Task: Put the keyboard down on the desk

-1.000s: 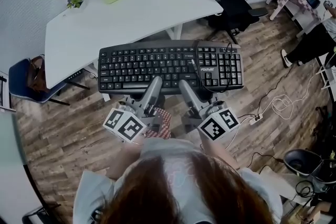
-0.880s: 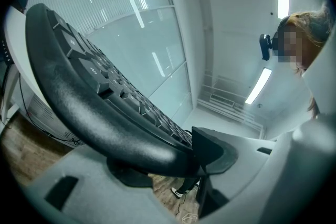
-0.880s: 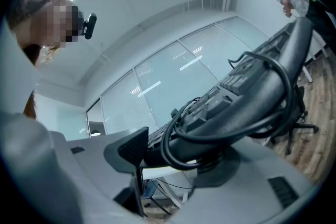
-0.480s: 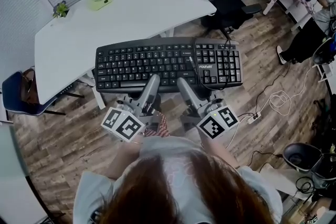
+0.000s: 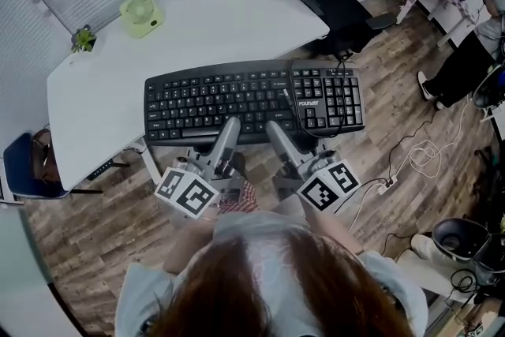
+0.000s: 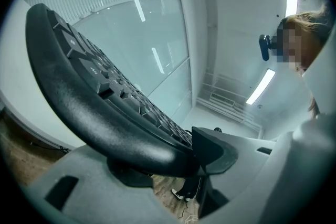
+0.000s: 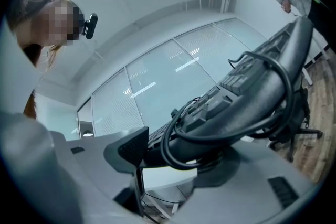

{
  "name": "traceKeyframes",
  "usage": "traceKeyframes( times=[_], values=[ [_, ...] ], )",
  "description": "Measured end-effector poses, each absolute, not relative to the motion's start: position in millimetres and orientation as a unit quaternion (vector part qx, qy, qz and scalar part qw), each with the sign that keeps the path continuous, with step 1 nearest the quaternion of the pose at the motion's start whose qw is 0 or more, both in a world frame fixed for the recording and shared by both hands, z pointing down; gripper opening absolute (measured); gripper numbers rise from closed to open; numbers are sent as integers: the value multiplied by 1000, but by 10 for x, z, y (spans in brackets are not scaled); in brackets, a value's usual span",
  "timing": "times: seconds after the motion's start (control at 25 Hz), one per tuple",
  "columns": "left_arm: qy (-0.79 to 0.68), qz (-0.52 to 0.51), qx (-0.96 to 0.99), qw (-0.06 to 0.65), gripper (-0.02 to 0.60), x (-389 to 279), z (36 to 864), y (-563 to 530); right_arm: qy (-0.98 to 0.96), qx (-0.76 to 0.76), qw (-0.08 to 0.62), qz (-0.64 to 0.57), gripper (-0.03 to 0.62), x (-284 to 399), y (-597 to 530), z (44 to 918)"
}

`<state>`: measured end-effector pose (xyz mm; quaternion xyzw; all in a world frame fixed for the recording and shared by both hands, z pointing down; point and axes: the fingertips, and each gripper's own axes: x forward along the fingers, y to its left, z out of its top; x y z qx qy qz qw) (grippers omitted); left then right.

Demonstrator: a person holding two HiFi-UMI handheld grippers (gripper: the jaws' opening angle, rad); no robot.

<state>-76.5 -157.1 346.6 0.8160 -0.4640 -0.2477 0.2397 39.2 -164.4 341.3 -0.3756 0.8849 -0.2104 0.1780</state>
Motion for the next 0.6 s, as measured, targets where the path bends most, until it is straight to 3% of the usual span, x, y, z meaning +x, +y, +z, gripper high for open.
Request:
traceKeyframes(
  times=[0.6],
  values=[
    [-456,-245,820,244,218,-752,3464,-1600,881,-383,182,-209,264,404,-1652,3411]
  ],
)
